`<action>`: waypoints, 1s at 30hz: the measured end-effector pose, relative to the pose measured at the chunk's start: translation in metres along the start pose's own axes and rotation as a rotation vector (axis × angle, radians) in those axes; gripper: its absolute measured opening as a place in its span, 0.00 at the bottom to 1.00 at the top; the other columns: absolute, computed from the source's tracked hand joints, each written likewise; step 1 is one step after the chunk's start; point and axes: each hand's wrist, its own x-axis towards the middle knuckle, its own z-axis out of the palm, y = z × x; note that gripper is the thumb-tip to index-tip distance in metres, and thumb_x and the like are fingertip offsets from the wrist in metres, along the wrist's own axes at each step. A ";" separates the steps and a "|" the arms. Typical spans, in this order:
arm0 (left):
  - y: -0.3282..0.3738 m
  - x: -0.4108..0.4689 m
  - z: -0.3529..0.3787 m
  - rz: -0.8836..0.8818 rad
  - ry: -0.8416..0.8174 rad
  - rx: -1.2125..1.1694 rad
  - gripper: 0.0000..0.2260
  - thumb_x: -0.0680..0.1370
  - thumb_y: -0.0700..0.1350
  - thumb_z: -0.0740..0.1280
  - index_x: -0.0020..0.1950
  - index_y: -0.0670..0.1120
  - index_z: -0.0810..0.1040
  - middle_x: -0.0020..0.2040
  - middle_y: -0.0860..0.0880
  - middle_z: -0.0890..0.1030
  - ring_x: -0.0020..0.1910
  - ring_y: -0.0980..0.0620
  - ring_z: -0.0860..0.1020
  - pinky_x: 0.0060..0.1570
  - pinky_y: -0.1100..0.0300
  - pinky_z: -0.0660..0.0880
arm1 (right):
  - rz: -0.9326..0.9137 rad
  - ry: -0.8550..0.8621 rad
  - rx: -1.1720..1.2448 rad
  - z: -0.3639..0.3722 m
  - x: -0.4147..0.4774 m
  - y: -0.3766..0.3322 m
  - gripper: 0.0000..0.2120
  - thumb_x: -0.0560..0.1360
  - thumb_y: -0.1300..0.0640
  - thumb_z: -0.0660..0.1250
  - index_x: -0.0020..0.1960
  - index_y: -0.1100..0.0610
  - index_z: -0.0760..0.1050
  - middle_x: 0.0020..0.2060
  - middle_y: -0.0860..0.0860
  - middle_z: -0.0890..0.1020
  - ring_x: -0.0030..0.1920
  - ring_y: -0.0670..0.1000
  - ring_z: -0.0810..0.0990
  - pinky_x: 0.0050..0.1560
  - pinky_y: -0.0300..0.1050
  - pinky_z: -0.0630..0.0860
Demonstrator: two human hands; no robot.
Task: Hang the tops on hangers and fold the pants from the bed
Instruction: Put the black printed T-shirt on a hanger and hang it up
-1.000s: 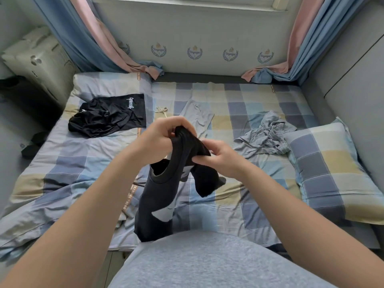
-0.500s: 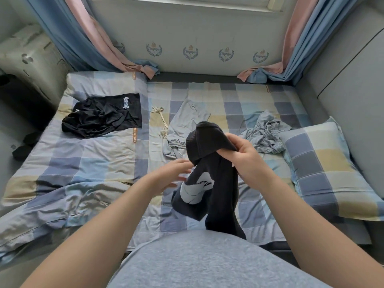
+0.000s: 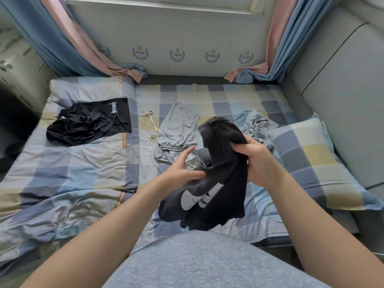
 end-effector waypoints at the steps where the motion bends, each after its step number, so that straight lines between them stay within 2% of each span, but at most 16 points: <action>1: 0.001 0.000 0.002 0.033 -0.029 0.009 0.40 0.67 0.48 0.77 0.77 0.56 0.65 0.73 0.54 0.71 0.65 0.61 0.74 0.63 0.62 0.74 | -0.005 0.002 0.006 0.000 0.000 -0.001 0.12 0.74 0.63 0.63 0.55 0.61 0.80 0.45 0.57 0.85 0.46 0.55 0.85 0.47 0.47 0.82; 3: 0.002 0.000 0.004 0.060 -0.067 0.089 0.29 0.69 0.48 0.76 0.69 0.53 0.75 0.65 0.54 0.78 0.64 0.53 0.76 0.64 0.56 0.75 | -0.024 0.011 0.010 0.000 -0.001 -0.002 0.11 0.74 0.62 0.63 0.52 0.59 0.82 0.43 0.56 0.85 0.44 0.54 0.85 0.45 0.45 0.82; 6: -0.003 0.000 0.006 0.079 -0.041 0.144 0.13 0.75 0.45 0.73 0.58 0.42 0.80 0.57 0.42 0.82 0.57 0.41 0.79 0.62 0.45 0.75 | -0.063 0.034 0.019 0.000 0.001 -0.003 0.12 0.73 0.61 0.64 0.53 0.58 0.83 0.44 0.55 0.86 0.45 0.53 0.85 0.45 0.44 0.82; 8: -0.007 -0.003 0.005 0.080 0.009 0.117 0.11 0.75 0.47 0.72 0.51 0.42 0.79 0.49 0.40 0.81 0.47 0.42 0.79 0.53 0.47 0.75 | -0.081 0.077 0.027 -0.003 0.003 -0.002 0.14 0.74 0.60 0.64 0.59 0.59 0.80 0.49 0.56 0.85 0.50 0.55 0.85 0.49 0.47 0.82; 10: -0.012 -0.007 -0.001 0.085 0.077 0.170 0.07 0.75 0.49 0.72 0.48 0.47 0.79 0.46 0.44 0.81 0.45 0.48 0.79 0.51 0.48 0.75 | -0.097 0.147 0.027 -0.011 0.004 0.001 0.13 0.77 0.60 0.64 0.58 0.56 0.82 0.53 0.56 0.85 0.53 0.56 0.85 0.48 0.48 0.82; 12: -0.019 -0.011 -0.010 0.058 0.221 0.180 0.04 0.77 0.47 0.72 0.50 0.50 0.79 0.48 0.46 0.83 0.48 0.47 0.81 0.52 0.48 0.77 | -0.116 0.243 -0.032 -0.022 0.006 0.005 0.12 0.79 0.63 0.63 0.55 0.54 0.84 0.52 0.55 0.86 0.52 0.54 0.85 0.44 0.46 0.82; 14: -0.024 -0.013 -0.019 -0.004 0.467 0.073 0.05 0.78 0.46 0.71 0.48 0.46 0.77 0.45 0.43 0.82 0.44 0.44 0.81 0.46 0.48 0.77 | -0.142 0.324 -0.162 -0.035 0.005 0.011 0.12 0.77 0.68 0.63 0.54 0.57 0.81 0.47 0.54 0.86 0.48 0.53 0.85 0.44 0.44 0.81; 16: -0.027 -0.013 -0.025 -0.094 0.683 -0.098 0.09 0.78 0.45 0.71 0.44 0.44 0.73 0.39 0.44 0.78 0.39 0.45 0.76 0.38 0.50 0.73 | -0.113 0.394 -0.308 -0.046 0.004 0.023 0.11 0.75 0.72 0.63 0.50 0.58 0.76 0.41 0.53 0.84 0.42 0.52 0.82 0.41 0.42 0.80; 18: -0.029 -0.015 -0.026 -0.133 0.755 -0.179 0.10 0.79 0.43 0.69 0.41 0.45 0.70 0.37 0.45 0.73 0.38 0.48 0.72 0.36 0.53 0.68 | -0.005 0.428 -0.366 -0.056 0.002 0.039 0.12 0.74 0.73 0.65 0.49 0.57 0.73 0.40 0.55 0.82 0.37 0.50 0.81 0.36 0.41 0.78; 20: -0.029 -0.019 -0.023 -0.101 0.718 -0.216 0.09 0.79 0.42 0.68 0.41 0.44 0.71 0.37 0.44 0.73 0.38 0.48 0.70 0.38 0.53 0.67 | 0.136 0.426 -0.374 -0.060 0.001 0.053 0.11 0.75 0.67 0.70 0.55 0.57 0.73 0.45 0.57 0.83 0.37 0.51 0.83 0.35 0.42 0.78; 22: -0.026 -0.025 -0.016 -0.061 0.659 -0.251 0.09 0.79 0.39 0.68 0.41 0.44 0.71 0.37 0.44 0.71 0.38 0.49 0.68 0.38 0.53 0.65 | 0.248 0.429 -0.545 -0.063 0.002 0.061 0.14 0.74 0.56 0.75 0.58 0.55 0.78 0.46 0.54 0.84 0.42 0.49 0.84 0.38 0.40 0.77; 23: -0.024 -0.028 -0.014 -0.045 0.637 -0.259 0.10 0.78 0.37 0.68 0.40 0.45 0.70 0.36 0.45 0.69 0.37 0.50 0.67 0.37 0.53 0.64 | 0.281 0.414 -0.639 -0.063 0.003 0.063 0.14 0.73 0.54 0.76 0.57 0.55 0.80 0.44 0.51 0.84 0.41 0.47 0.83 0.39 0.38 0.76; 25: -0.018 -0.034 -0.011 -0.028 0.589 -0.290 0.15 0.76 0.32 0.66 0.35 0.48 0.67 0.32 0.47 0.68 0.33 0.51 0.67 0.32 0.57 0.64 | 0.346 0.368 -0.709 -0.061 0.007 0.068 0.09 0.75 0.60 0.74 0.55 0.57 0.82 0.38 0.49 0.82 0.34 0.45 0.79 0.39 0.38 0.75; 27: -0.010 -0.039 -0.009 -0.019 0.521 -0.346 0.21 0.74 0.29 0.64 0.31 0.51 0.65 0.28 0.51 0.67 0.27 0.53 0.66 0.26 0.62 0.65 | 0.377 0.326 -0.748 -0.054 0.011 0.076 0.10 0.76 0.63 0.70 0.58 0.58 0.81 0.36 0.51 0.79 0.32 0.47 0.77 0.42 0.42 0.77; 28: -0.006 -0.042 -0.008 -0.015 0.492 -0.369 0.21 0.73 0.27 0.63 0.30 0.52 0.65 0.27 0.51 0.67 0.25 0.53 0.66 0.24 0.63 0.64 | 0.361 0.287 -0.793 -0.048 0.013 0.080 0.13 0.77 0.61 0.69 0.61 0.56 0.79 0.38 0.52 0.80 0.35 0.48 0.79 0.42 0.41 0.77; 30: 0.002 -0.047 -0.007 0.007 0.453 -0.391 0.21 0.71 0.27 0.63 0.30 0.52 0.65 0.29 0.50 0.66 0.28 0.52 0.63 0.29 0.61 0.60 | 0.298 0.161 -0.806 -0.032 0.018 0.090 0.18 0.75 0.53 0.72 0.63 0.45 0.75 0.49 0.50 0.81 0.47 0.49 0.81 0.42 0.34 0.77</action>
